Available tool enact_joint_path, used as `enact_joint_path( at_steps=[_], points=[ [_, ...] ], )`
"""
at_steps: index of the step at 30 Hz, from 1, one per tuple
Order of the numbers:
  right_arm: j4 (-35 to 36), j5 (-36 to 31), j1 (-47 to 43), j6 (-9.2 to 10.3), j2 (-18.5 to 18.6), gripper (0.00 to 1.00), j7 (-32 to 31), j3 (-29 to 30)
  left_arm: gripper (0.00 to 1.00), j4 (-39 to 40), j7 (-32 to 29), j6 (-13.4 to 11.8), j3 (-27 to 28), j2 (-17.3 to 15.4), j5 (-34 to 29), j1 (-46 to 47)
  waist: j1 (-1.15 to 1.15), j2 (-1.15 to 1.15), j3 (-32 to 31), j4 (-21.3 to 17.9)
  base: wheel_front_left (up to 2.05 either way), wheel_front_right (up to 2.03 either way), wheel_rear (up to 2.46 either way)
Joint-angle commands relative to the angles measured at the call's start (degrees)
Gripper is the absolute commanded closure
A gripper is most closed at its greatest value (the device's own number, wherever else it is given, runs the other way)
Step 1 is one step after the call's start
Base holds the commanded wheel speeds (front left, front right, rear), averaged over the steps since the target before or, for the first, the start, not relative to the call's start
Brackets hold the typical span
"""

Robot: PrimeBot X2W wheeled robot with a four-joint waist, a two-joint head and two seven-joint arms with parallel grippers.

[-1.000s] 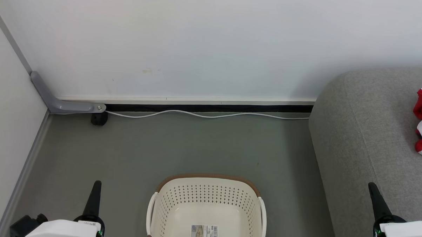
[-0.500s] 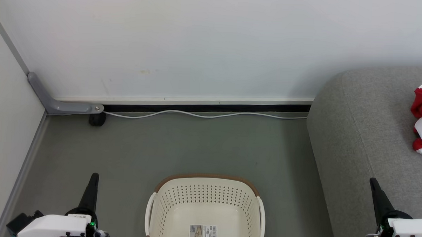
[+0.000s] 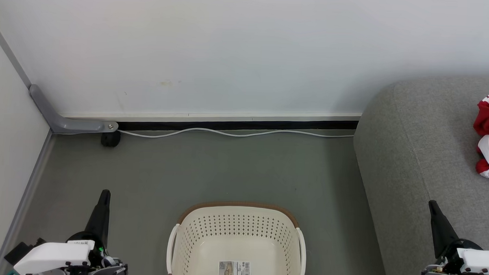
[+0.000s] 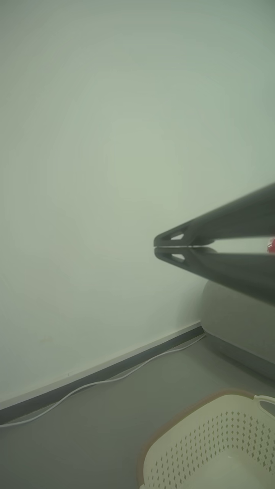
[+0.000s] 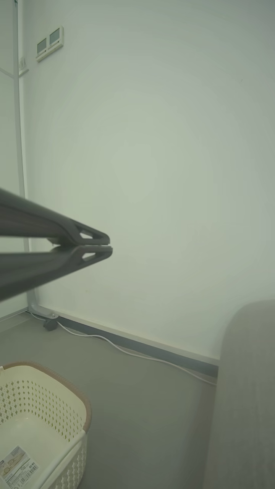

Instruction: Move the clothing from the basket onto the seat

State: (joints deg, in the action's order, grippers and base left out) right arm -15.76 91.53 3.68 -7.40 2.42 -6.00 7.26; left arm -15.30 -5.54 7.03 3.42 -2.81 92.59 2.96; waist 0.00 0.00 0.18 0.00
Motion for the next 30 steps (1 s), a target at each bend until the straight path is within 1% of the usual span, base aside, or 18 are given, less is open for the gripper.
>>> enact_joint_path(
  at_steps=[1, 30],
  points=[
    [1.75, 0.75, 2.48, -0.09, 0.6, 1.0, -0.37, -0.88, 1.0, 1.28, -0.1, 0.46, 2.04, -0.85, 0.45, 3.14, 0.0, 0.0, 0.0, 0.0, 0.0, 0.0, 0.0],
    [1.74, 0.68, 2.49, -0.09, 0.54, 1.0, -0.43, -0.8, 1.0, 1.27, -0.39, 0.46, 2.4, -0.59, 0.15, 3.16, 0.0, 0.0, 0.0, 0.0, 0.0, 0.0, 0.0]
  ],
)
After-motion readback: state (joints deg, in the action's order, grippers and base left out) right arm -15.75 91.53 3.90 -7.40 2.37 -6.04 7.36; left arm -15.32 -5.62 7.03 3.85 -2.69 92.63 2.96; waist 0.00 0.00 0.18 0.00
